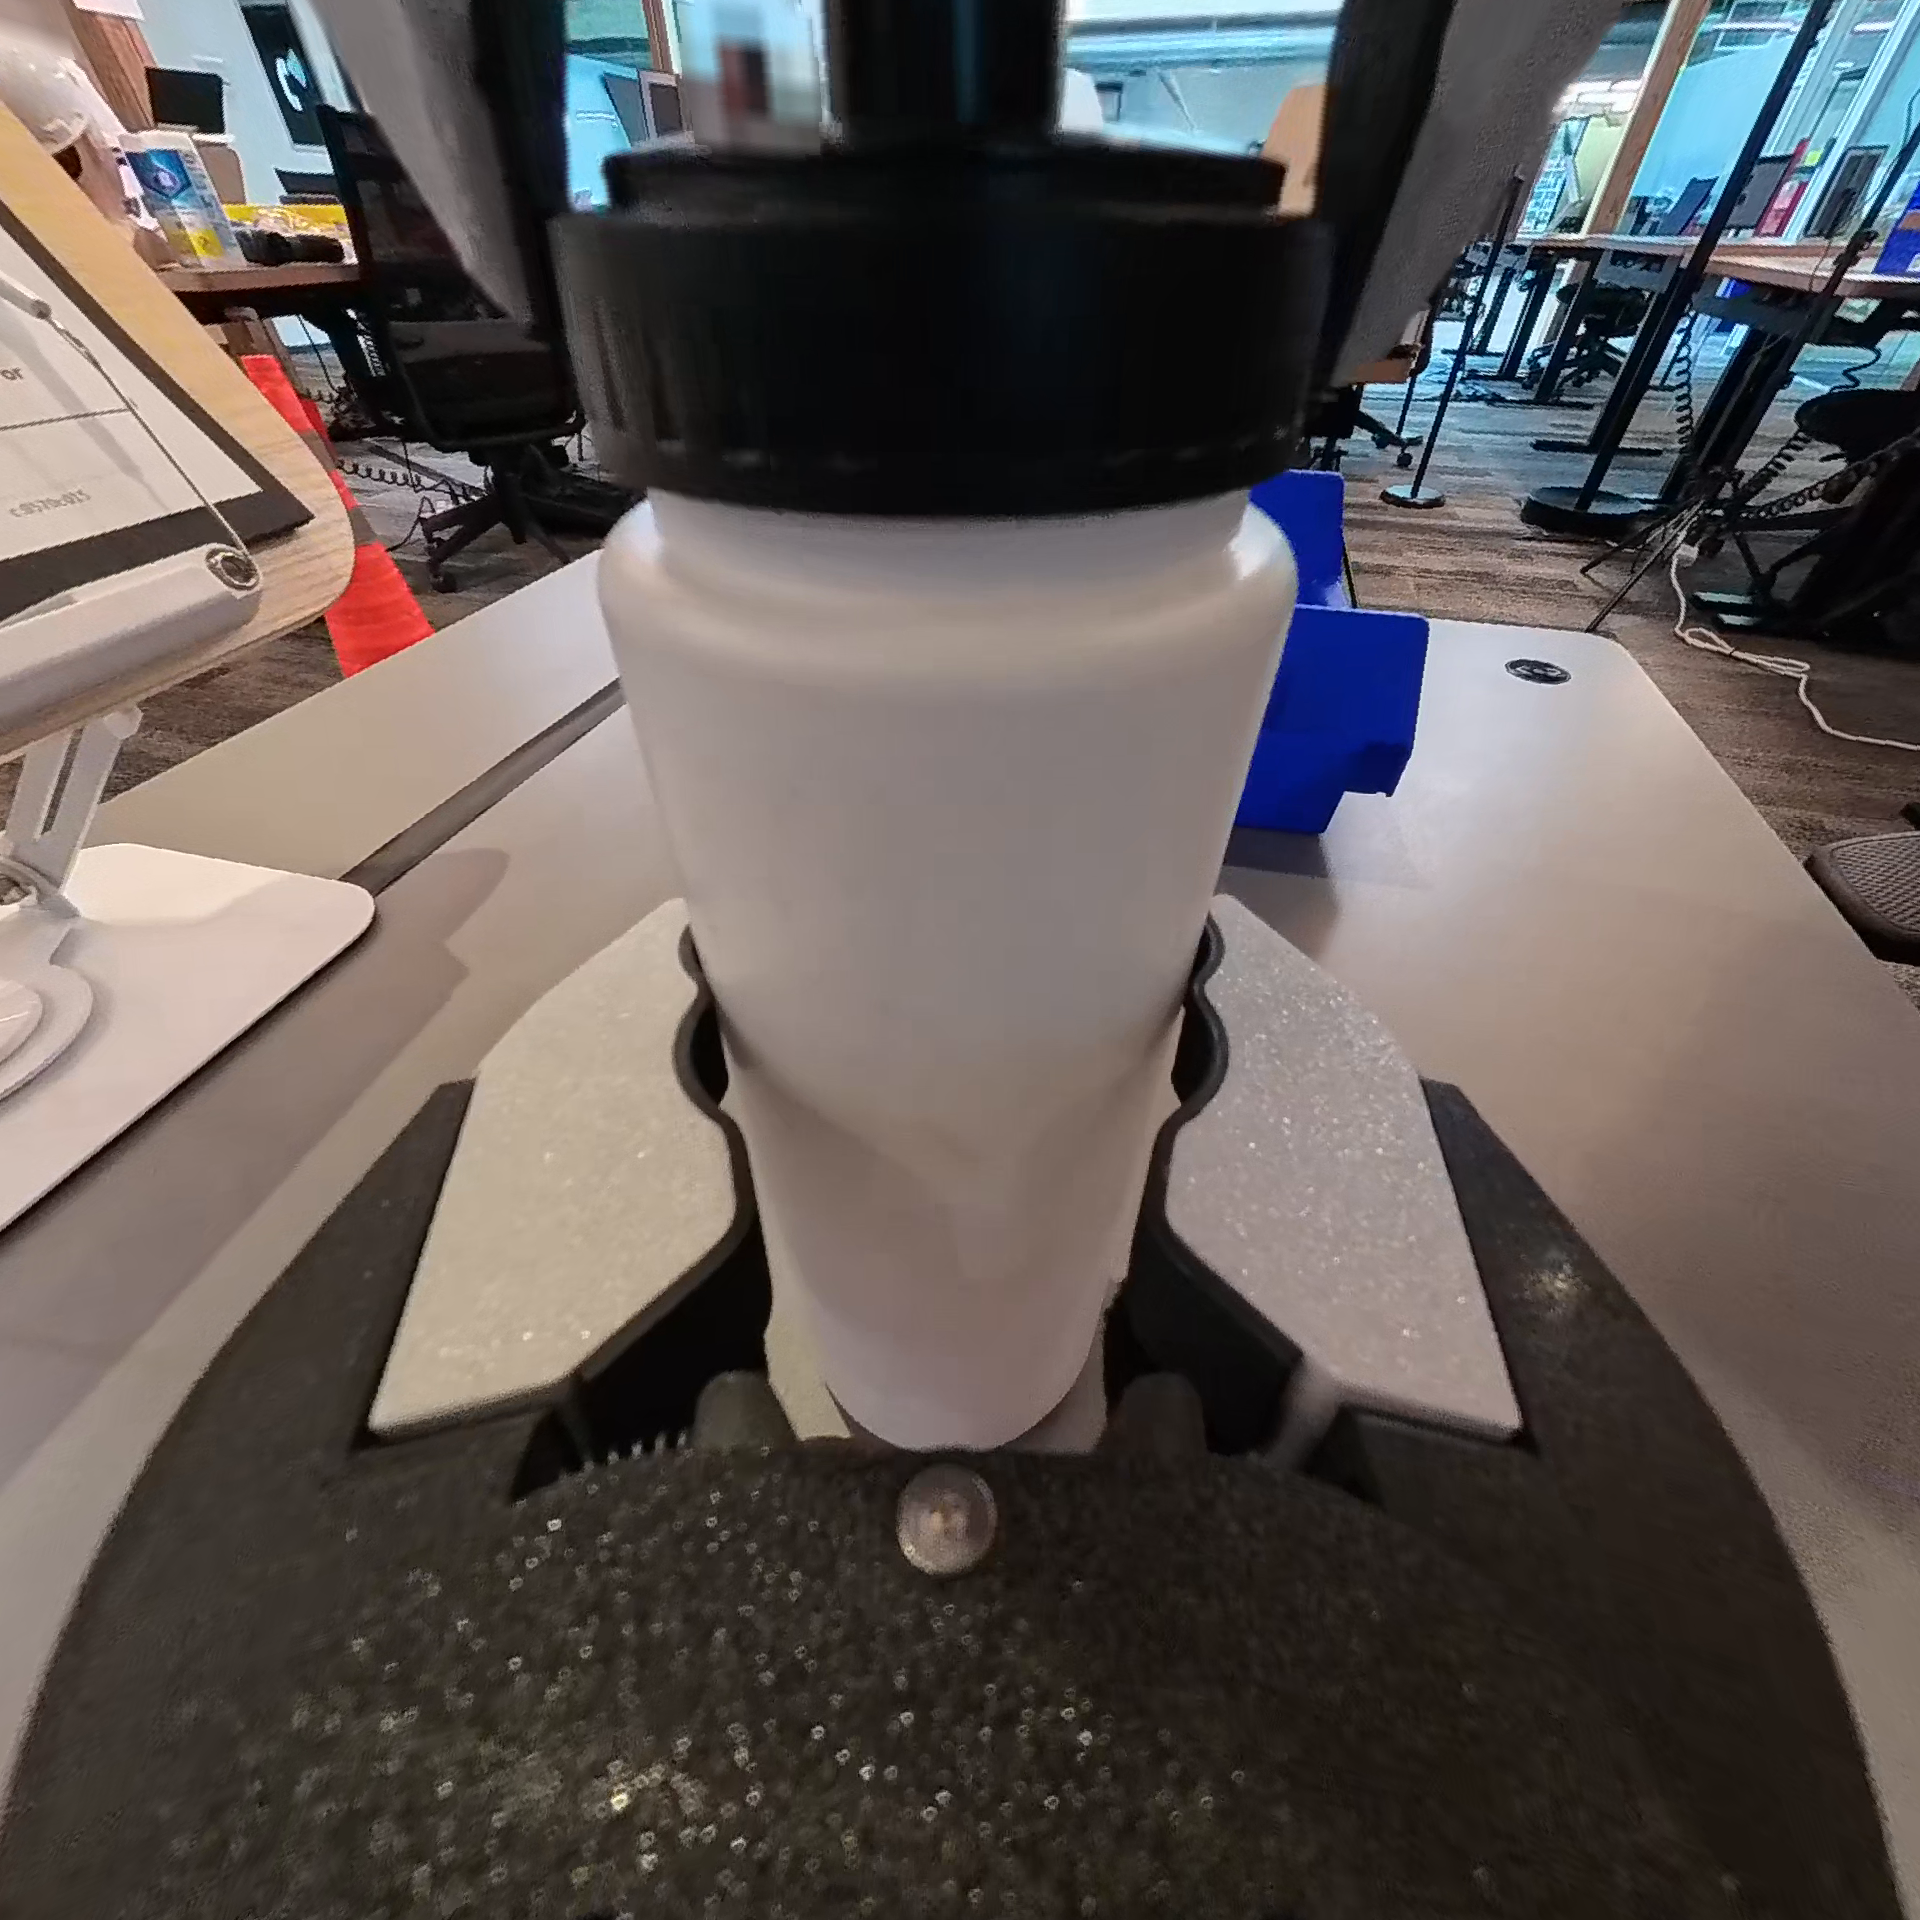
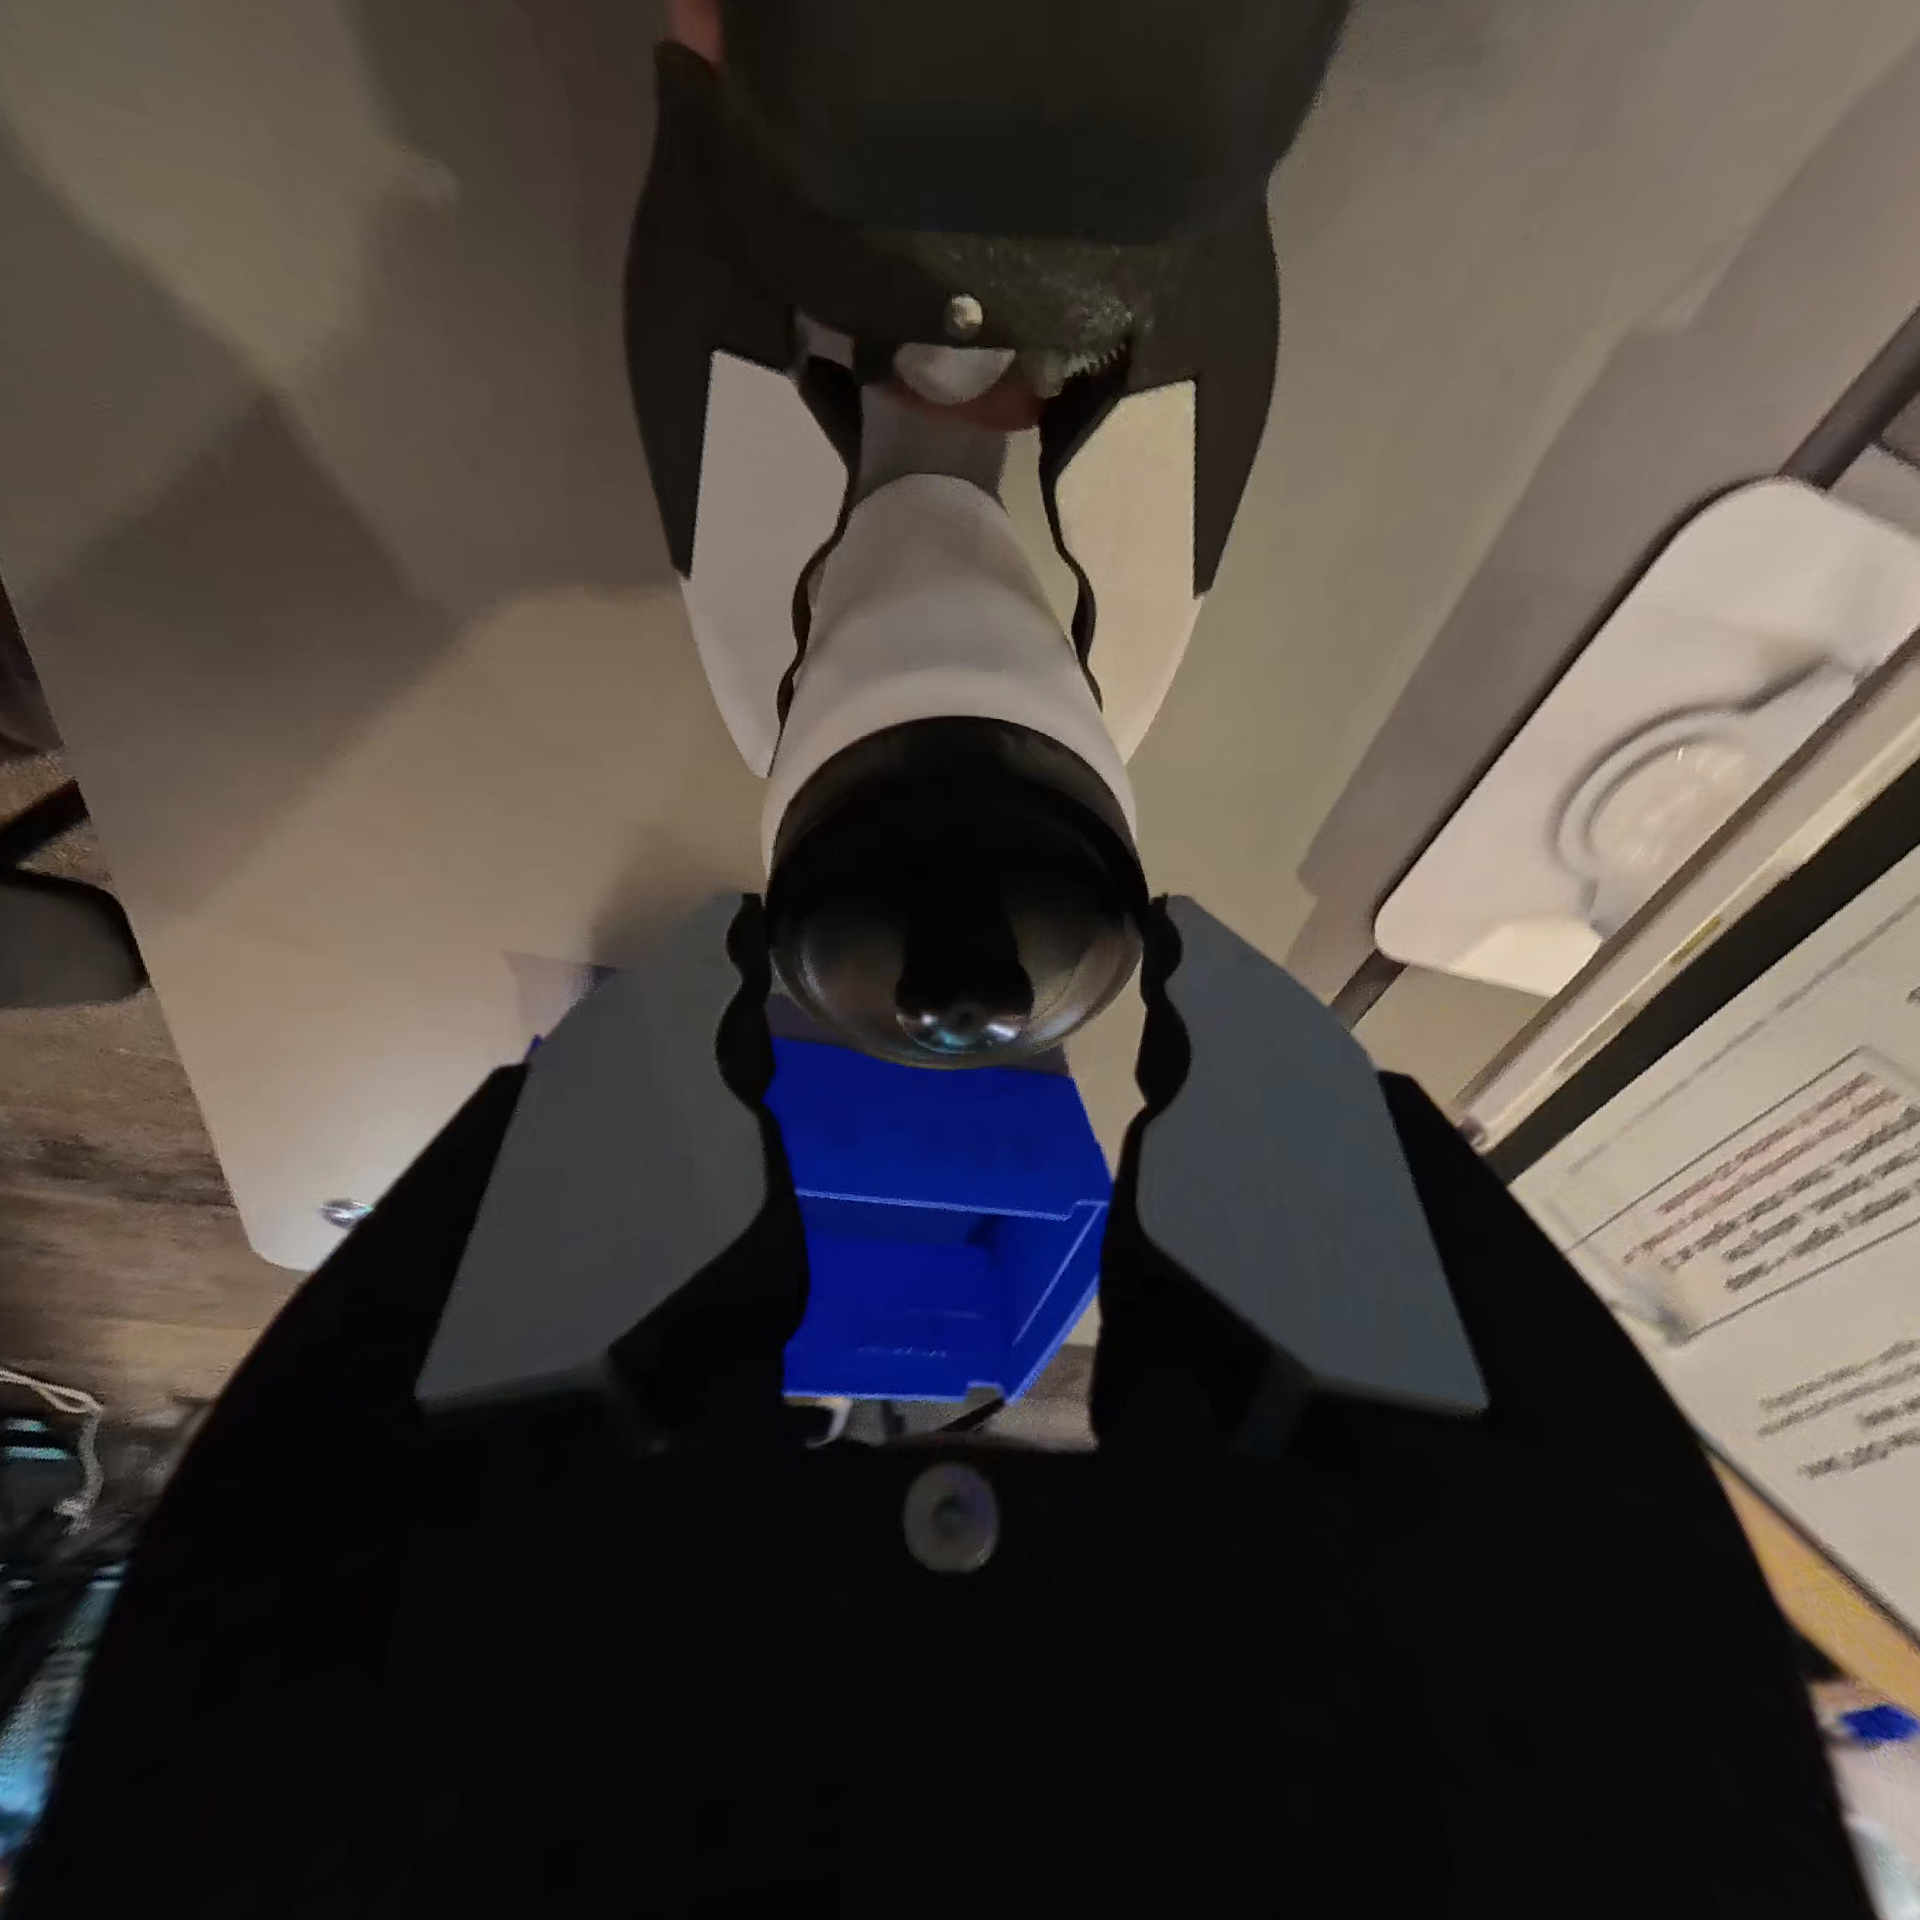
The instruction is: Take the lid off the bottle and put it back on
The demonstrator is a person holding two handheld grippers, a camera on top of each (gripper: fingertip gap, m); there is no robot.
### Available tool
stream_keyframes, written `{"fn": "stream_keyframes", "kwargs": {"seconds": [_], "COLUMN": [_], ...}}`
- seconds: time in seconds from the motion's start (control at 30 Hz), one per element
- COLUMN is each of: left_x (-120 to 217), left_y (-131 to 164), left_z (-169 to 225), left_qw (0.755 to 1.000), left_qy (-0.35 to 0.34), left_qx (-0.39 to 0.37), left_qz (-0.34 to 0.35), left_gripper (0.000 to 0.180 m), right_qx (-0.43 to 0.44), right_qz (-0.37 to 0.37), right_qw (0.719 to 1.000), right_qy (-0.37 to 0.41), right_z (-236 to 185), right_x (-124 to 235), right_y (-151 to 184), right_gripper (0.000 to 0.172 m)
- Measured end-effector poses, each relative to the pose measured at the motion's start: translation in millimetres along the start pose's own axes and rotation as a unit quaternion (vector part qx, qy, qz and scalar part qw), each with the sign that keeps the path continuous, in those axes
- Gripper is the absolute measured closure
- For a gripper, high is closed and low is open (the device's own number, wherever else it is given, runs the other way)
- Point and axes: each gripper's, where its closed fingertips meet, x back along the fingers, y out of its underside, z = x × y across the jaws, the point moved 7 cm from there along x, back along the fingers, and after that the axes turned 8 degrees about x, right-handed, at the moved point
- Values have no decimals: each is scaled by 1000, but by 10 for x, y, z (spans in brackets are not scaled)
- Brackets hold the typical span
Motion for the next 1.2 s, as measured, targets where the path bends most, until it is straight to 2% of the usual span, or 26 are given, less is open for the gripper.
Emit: {"fn": "stream_keyframes", "kwargs": {"seconds": [0.23,0.4,0.5,0.57,0.63,0.7,0.73,0.83,0.9,1.0,1.03,1.1,1.13,1.2], "left_x": [-4,6,10,6,6,9,11,15,15,18,20,24,29,39], "left_y": [-4,-3,-2,-1,-2,-1,-1,-1,1,2,4,5,5,6], "left_z": [19,-17,-23,-14,-10,-4,-3,-4,-6,-6,-5,-7,-12,-27], "left_qw": [1000,1000,1000,1000,1000,1000,1000,1000,1000,1000,1000,1000,1000,1000], "left_qy": [-2,-2,0,-1,1,2,2,4,7,12,14,17,17,17], "left_qx": [-7,7,9,5,3,1,0,0,0,-1,-1,0,1,6], "left_qz": [-3,0,1,0,-1,-2,-3,-3,-2,-1,0,0,0,2], "left_gripper": [96,96,96,96,96,96,96,96,96,96,96,96,96,96], "right_qx": [-197,-340,-386,-372,-322,-253,-208,-75,-23,-22,-21,-9,-1,3], "right_qz": [-9,11,17,13,27,62,82,136,166,154,146,143,145,146], "right_qw": [980,940,922,928,946,965,973,981,979,985,986,987,987,989], "right_qy": [-15,-36,-39,-32,-6,34,60,120,114,79,76,74,67,28], "right_z": [-25,50,71,55,42,23,-4,-118,-191,-133,-88,-14,9,5], "right_x": [4,-4,-6,-4,20,76,105,98,58,0,-18,-41,-46,-61], "right_y": [2,25,25,15,6,-2,4,67,94,162,186,209,203,179], "right_gripper": [103,103,102,102,102,83,79,84,85,74,75,84,82,100]}}
